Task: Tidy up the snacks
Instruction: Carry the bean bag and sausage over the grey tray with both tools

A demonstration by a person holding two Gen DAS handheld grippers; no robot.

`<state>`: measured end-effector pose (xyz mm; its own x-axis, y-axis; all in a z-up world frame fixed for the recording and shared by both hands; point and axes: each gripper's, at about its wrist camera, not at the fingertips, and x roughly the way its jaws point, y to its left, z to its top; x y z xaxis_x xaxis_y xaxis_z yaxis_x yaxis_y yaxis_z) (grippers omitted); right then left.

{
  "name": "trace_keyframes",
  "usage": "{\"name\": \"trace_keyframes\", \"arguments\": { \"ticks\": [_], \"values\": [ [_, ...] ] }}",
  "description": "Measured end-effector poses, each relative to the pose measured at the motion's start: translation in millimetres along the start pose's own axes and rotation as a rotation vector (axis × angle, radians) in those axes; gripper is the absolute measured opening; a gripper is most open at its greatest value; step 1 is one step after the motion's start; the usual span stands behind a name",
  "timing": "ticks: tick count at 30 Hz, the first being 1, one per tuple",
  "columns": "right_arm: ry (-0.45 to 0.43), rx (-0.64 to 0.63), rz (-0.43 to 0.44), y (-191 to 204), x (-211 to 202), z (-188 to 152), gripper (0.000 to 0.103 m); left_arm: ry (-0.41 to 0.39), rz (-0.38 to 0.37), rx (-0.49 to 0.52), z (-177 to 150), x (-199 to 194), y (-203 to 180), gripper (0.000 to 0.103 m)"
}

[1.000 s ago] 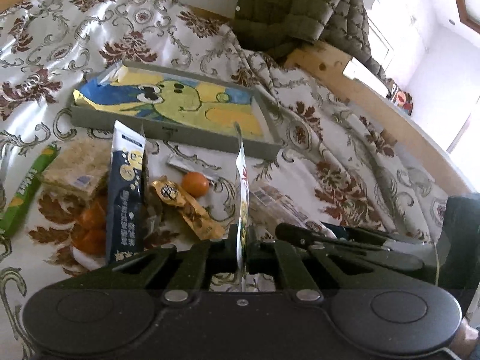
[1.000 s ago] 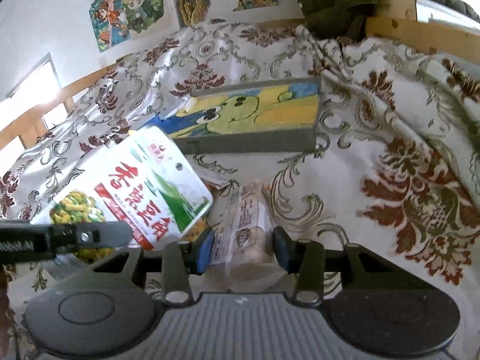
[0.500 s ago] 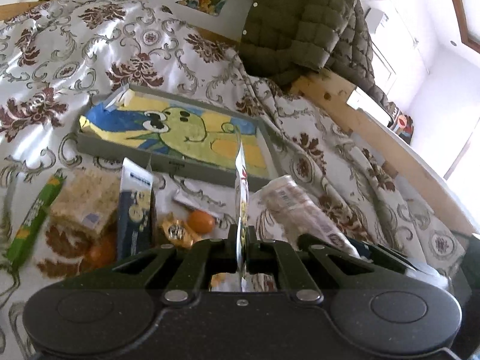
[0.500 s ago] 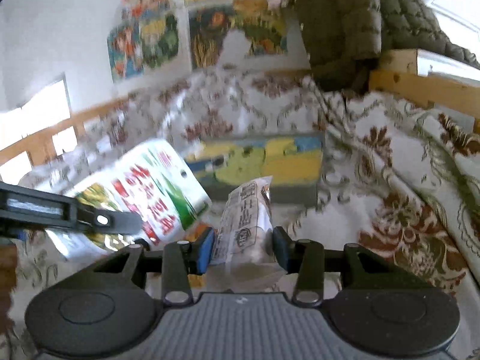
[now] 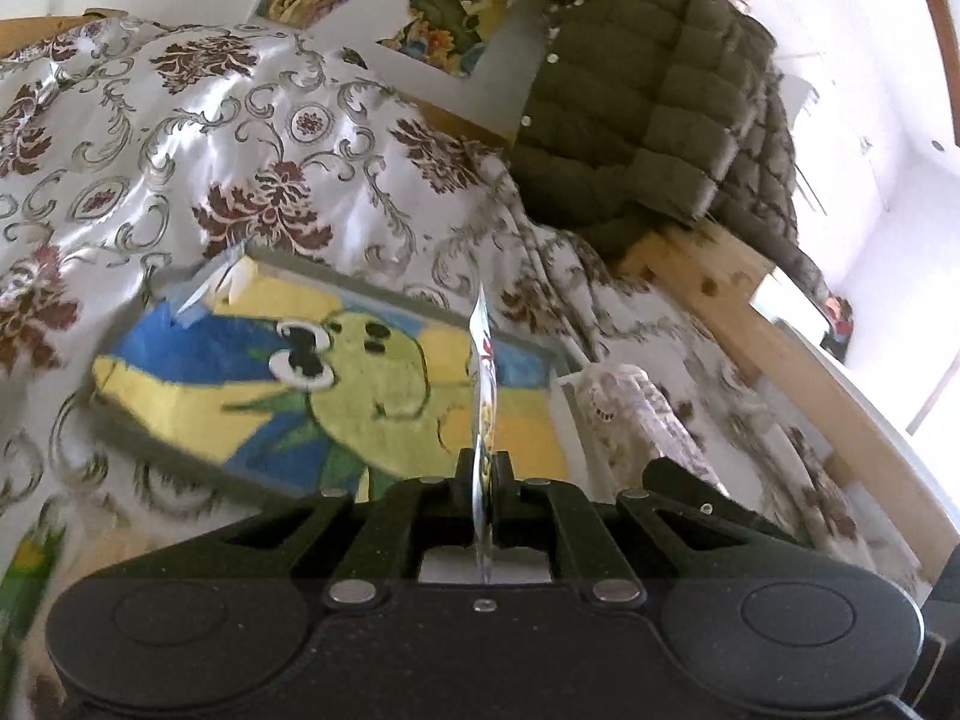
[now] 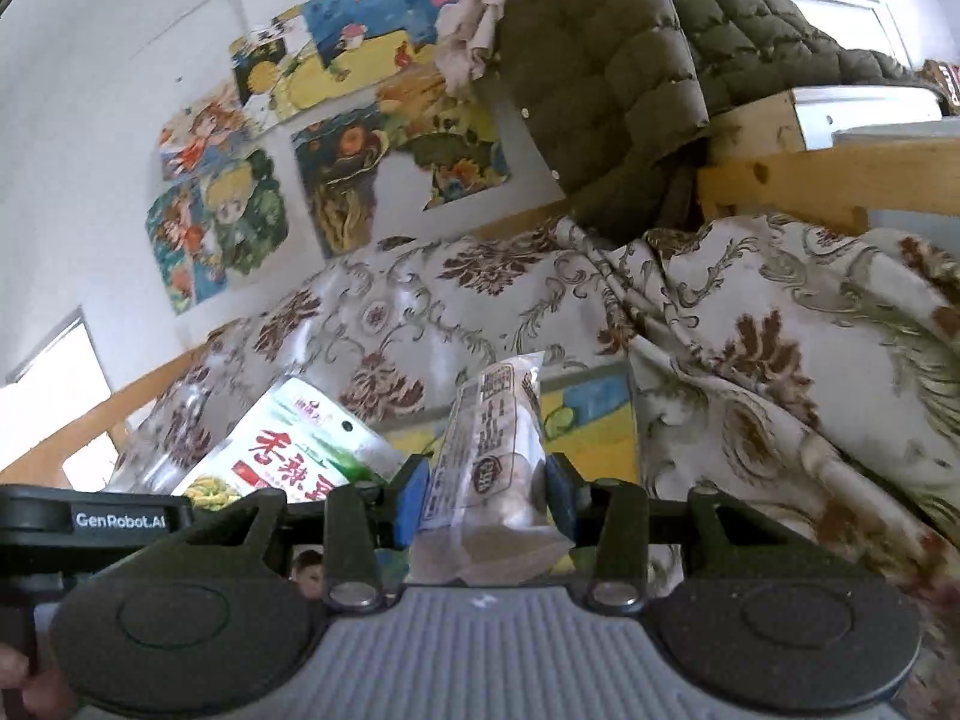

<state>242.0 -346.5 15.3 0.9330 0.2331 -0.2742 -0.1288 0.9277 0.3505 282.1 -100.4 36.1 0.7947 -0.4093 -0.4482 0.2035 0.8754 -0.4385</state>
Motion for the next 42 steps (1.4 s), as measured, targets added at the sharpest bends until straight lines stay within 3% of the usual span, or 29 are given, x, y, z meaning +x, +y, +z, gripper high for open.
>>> {"name": "trace_keyframes", "arguments": {
  "ticks": [7, 13, 22, 31, 37, 39, 41, 42],
  "values": [
    [0.027, 0.007, 0.022, -18.0, 58.1, 2.2, 0.047, -0.023, 0.026, -0.039, 28.5, 49.9, 5.6, 0.002],
    [0.057, -0.008, 0.022, -23.7, 85.8, -2.3, 0.047, -0.020, 0.029, -0.050, 30.0, 88.1, 0.0, 0.003],
    [0.107, 0.022, -0.022, -35.0, 95.0, -12.0, 0.047, 0.022, 0.028, -0.108, 16.9, 118.3, 8.5, 0.003],
    [0.149, 0.026, -0.035, -38.4, 99.9, -15.9, 0.047, 0.073, 0.102, -0.055, 7.2, 125.7, 7.3, 0.005],
    [0.161, -0.004, -0.049, -34.3, 101.0, -16.8, 0.047, 0.081, 0.181, 0.015, 7.3, 123.5, 6.7, 0.024],
    [0.163, -0.015, -0.055, -32.7, 101.2, -16.8, 0.048, 0.085, 0.209, 0.041, 7.7, 122.4, 6.2, 0.035],
    [0.164, -0.021, -0.057, -31.4, 101.4, -16.7, 0.049, 0.086, 0.235, 0.062, 6.8, 121.0, 5.2, 0.060],
    [0.163, -0.024, -0.061, -30.8, 101.3, -16.7, 0.049, 0.083, 0.250, 0.063, 6.3, 119.8, 5.1, 0.066]
  ]
}}
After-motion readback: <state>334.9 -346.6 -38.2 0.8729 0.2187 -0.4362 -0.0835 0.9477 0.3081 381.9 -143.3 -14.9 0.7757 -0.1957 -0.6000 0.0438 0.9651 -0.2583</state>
